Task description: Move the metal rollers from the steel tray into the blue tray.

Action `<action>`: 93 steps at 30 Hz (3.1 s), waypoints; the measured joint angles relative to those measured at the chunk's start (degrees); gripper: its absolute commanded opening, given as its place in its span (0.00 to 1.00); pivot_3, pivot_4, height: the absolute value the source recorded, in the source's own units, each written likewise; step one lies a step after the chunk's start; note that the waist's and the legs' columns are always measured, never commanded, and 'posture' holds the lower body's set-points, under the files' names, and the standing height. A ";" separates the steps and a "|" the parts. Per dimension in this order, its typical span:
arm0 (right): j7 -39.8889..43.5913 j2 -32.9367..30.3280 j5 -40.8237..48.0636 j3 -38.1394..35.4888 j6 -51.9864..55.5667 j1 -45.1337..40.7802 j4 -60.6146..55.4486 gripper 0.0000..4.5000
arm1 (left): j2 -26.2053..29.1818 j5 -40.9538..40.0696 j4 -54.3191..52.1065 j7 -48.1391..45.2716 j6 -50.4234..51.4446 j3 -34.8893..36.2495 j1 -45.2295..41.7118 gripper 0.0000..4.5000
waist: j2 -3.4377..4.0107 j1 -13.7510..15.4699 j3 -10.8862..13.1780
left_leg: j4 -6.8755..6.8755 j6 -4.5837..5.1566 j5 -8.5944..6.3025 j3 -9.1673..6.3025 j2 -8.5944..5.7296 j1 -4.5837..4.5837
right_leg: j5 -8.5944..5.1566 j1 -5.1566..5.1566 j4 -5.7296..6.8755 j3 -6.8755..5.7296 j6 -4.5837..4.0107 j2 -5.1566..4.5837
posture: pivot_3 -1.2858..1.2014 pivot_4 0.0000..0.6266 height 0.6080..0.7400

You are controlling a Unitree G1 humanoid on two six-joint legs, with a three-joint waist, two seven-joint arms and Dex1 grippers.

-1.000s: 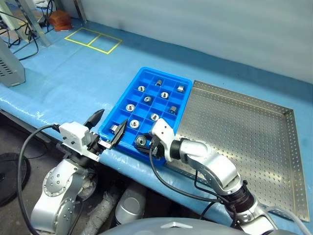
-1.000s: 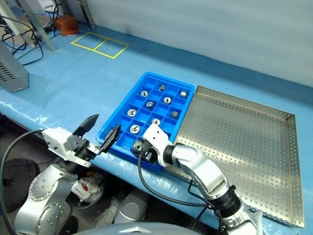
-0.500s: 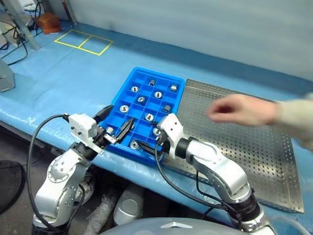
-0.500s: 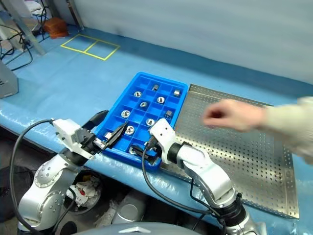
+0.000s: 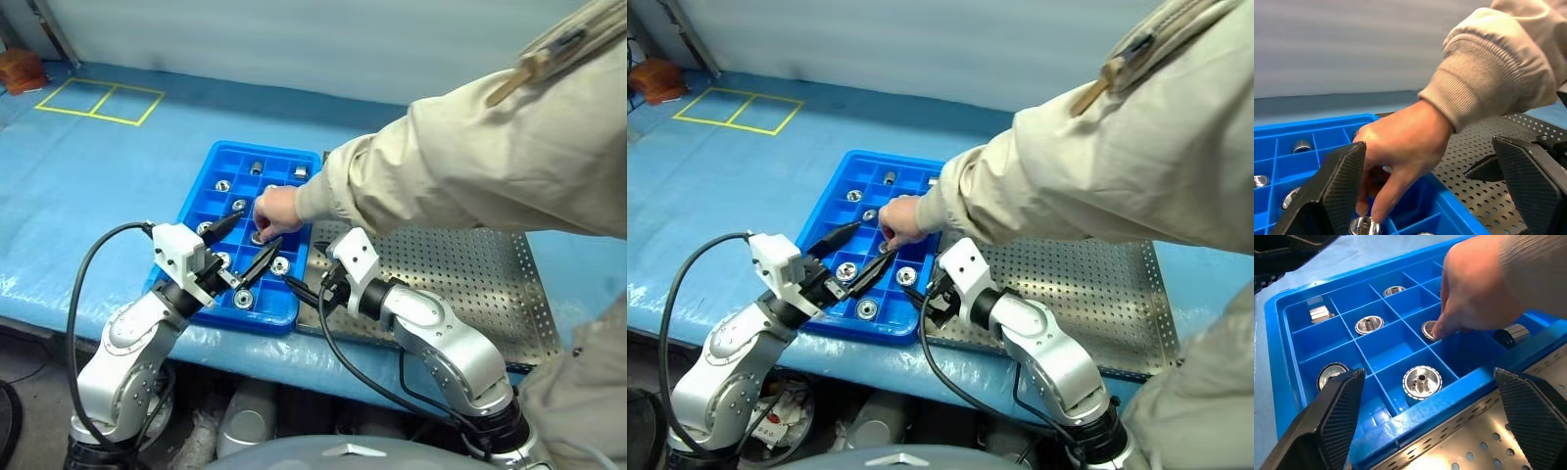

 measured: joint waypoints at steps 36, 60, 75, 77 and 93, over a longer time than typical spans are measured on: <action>-0.10 0.30 -0.67 0.49 0.08 -0.03 0.04 0.99 | 0.04 -0.09 1.33 -1.18 -1.12 0.07 0.45 1.00 | 0.00 -2.22 0.00 | 0.02 0.01 0.02 -0.06 -0.02 0.03 | 0.00 0.02 0.06 0.03 0.00 0.00 | 0.64 0.24 1.00; -0.49 1.27 -0.90 1.44 0.07 -0.09 0.03 0.99 | 0.41 -0.10 1.27 -1.36 -1.15 -0.31 2.12 1.00 | 0.00 -2.22 0.00 | 0.03 0.01 0.03 -0.06 -0.02 0.04 | 0.00 0.02 0.07 0.03 0.00 0.00 | 0.64 0.24 1.00; -1.38 2.24 -1.02 2.33 0.06 -0.10 0.02 0.99 | 0.88 -0.14 1.30 -3.08 -1.47 -0.30 1.71 1.00 | 0.00 -2.49 0.00 | 0.03 0.01 0.03 -0.06 -0.02 0.05 | 0.00 0.03 0.08 0.04 -0.01 0.00 | 0.63 0.24 1.00; -1.43 2.25 -1.02 2.33 0.06 -0.10 0.02 0.99 | 0.89 -0.14 1.31 -3.17 -1.47 -0.30 1.56 1.00 | 0.00 -2.53 0.00 | 0.03 0.01 0.03 -0.06 -0.02 0.05 | 0.00 0.03 0.08 0.04 -0.01 0.00 | 0.63 0.24 1.00; -1.64 2.10 -1.19 2.32 0.06 -0.10 0.01 0.99 | 0.96 -0.13 1.31 -3.37 -1.42 -0.32 1.49 1.00 | 0.00 -2.56 0.00 | 0.03 0.02 0.03 -0.06 -0.02 0.05 | 0.00 0.03 0.08 0.04 -0.01 0.00 | 0.64 0.24 1.00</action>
